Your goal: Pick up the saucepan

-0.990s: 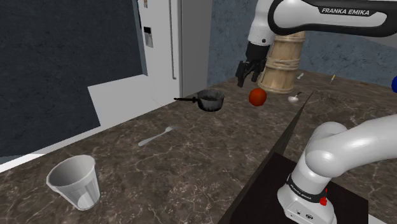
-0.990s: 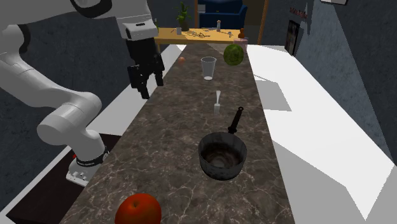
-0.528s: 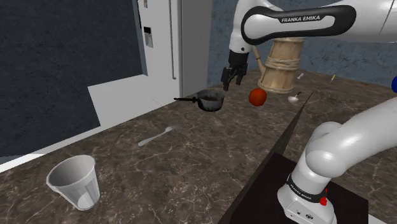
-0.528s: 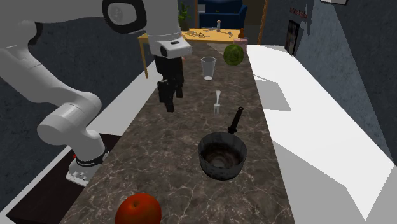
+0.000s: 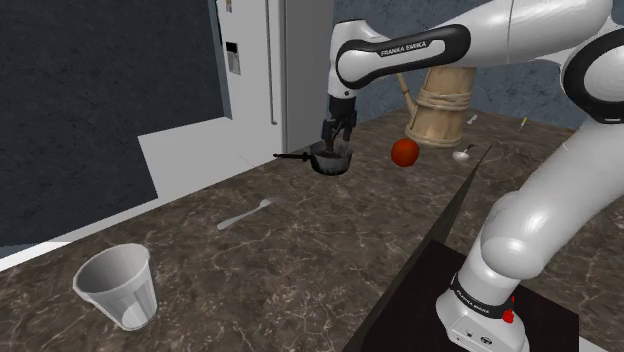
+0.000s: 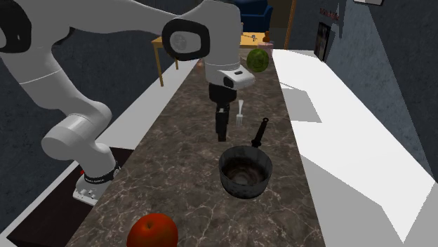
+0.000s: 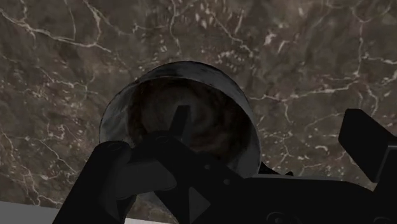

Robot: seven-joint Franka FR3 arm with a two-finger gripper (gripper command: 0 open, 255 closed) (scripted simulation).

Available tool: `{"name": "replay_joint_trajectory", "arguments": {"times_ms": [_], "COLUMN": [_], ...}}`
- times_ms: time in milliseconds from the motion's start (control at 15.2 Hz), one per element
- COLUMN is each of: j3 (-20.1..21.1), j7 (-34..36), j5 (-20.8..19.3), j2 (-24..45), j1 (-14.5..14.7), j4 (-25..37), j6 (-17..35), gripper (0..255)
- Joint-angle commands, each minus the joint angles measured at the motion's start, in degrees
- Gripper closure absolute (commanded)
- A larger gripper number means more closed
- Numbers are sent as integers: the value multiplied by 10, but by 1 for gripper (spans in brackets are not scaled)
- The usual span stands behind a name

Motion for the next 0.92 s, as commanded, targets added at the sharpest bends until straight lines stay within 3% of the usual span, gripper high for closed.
{"name": "replay_joint_trajectory", "arguments": {"times_ms": [0, 198, 792, 858], "j3": [1, 2, 2, 2], "j7": [-12, -30, -26, -26], "j5": [-2, -5, -7, -7], "j2": [45, 112, 125, 125], "j1": [2, 5, 4, 5], "j4": [26, 71, 28, 27], "j6": [13, 24, 80, 80], "gripper": [0, 0, 0, 255]}}
